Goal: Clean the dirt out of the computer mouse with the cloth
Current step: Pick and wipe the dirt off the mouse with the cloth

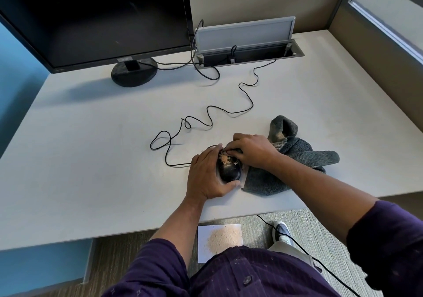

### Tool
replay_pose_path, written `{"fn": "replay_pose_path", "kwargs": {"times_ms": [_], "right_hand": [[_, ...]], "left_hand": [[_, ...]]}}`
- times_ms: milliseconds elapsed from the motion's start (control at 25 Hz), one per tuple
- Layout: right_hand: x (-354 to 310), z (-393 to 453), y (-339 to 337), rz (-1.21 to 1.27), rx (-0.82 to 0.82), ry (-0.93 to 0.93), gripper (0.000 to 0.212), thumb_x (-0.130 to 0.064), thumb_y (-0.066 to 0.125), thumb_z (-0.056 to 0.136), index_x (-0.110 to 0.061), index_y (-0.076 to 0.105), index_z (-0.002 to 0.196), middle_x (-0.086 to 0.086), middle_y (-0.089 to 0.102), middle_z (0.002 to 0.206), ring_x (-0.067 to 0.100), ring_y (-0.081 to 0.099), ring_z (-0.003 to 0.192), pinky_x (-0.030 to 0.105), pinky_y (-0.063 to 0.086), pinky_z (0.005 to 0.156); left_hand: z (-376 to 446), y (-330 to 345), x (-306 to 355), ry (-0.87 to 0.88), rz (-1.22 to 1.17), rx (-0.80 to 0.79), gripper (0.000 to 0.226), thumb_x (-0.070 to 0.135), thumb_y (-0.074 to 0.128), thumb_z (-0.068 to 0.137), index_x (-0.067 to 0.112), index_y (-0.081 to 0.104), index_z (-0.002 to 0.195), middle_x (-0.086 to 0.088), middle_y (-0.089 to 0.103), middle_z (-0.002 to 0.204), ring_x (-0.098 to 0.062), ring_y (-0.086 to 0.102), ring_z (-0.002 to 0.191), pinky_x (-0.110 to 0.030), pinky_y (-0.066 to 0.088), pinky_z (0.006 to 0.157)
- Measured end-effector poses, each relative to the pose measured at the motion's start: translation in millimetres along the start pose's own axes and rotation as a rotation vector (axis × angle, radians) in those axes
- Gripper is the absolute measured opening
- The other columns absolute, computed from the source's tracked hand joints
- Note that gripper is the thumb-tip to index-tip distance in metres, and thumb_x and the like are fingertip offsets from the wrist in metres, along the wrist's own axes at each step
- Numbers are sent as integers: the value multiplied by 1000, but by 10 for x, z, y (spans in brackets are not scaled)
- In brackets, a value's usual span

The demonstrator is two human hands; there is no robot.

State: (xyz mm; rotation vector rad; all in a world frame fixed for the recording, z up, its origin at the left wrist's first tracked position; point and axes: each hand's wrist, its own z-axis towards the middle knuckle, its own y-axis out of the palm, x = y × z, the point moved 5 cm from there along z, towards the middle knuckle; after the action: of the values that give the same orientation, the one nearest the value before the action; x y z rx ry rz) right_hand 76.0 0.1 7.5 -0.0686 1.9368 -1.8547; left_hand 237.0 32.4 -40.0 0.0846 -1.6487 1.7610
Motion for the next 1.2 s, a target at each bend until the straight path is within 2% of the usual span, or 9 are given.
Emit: {"fn": "replay_pose_path", "kwargs": {"times_ms": [120,240,360,600,760,920,1080,1200], "right_hand": [[25,-19,-1,-15,-40,-50,26,-56,50,94,-47,65,114,-13,59,99,15,65,83,29,45,64],[10,-39,-16,-41,-23,-70,24,-51,53,93,-47,65,113,-13,59,98,16,65,80,28,43,61],[-38,-73,-2,-57,1,-113,22,-48,55,93,-44,68,110,-11,61,97,17,65,78,31,49,61],[-3,-116,-17,-82,17,-115,22,-48,55,92,-42,69,108,-12,62,97,16,66,81,31,51,63],[51,-174,-105,39,124,-28,19,-45,61,92,-41,72,106,-12,64,94,15,66,81,28,48,62],[-43,-300,-36,42,35,-189,21,-47,64,91,-42,72,110,-11,64,94,12,65,80,29,48,59],[-24,-258,-40,60,53,-78,21,-46,62,92,-42,73,109,-12,64,96,14,65,85,26,44,63],[-72,-236,-28,33,42,-111,19,-43,62,91,-40,74,105,-12,65,97,14,66,84,27,47,64]], "left_hand": [[-4,6,-8,-4,2,0,119,79,72,63,9,46,155,-1,57,150,-19,50,141,-37,39,113],[3,12,-19,-12,4,-5,120,79,73,63,10,44,156,0,56,151,-19,49,142,-38,38,114],[-5,16,-13,-11,5,-8,121,79,74,63,9,43,156,-1,56,151,-19,49,142,-40,39,114],[-4,13,-8,-18,8,-3,121,80,72,61,9,45,155,0,56,152,-19,49,142,-40,39,113],[-10,11,-8,-16,8,-6,121,81,70,61,10,45,156,0,55,152,-18,48,143,-37,37,114],[-2,10,-11,-14,8,-12,121,82,71,63,10,44,156,0,55,152,-18,48,143,-38,38,114],[-2,4,4,-16,6,-15,120,80,71,62,10,44,156,-1,55,153,-18,47,144,-39,38,114],[-7,1,5,-15,9,-19,120,81,71,63,10,44,156,-1,54,154,-18,47,145,-40,38,115]]}}
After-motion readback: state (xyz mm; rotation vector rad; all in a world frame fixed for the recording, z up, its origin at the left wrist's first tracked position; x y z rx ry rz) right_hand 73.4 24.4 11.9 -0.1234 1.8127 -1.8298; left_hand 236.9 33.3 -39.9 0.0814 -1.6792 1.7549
